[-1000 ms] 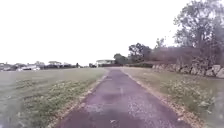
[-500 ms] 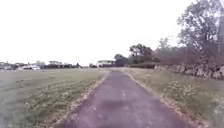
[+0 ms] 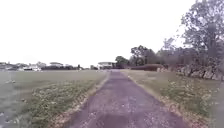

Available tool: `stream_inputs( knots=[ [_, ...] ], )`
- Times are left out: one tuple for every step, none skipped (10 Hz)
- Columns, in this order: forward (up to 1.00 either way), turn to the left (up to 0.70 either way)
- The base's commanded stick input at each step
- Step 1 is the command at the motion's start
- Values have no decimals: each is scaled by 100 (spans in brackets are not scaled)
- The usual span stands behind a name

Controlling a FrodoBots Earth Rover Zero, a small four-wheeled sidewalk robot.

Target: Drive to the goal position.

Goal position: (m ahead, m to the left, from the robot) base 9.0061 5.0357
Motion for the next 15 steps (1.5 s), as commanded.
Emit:
stream_inputs(
  knots=[
    [85,0],
    [85,0],
    [85,0],
    [85,0],
    [85,0],
    [85,0],
    [85,0],
    [85,0],
    [85,0],
    [85,0],
    [85,0],
    [85,0],
    [85,0],
    [85,0],
    [85,0]
  ],
)
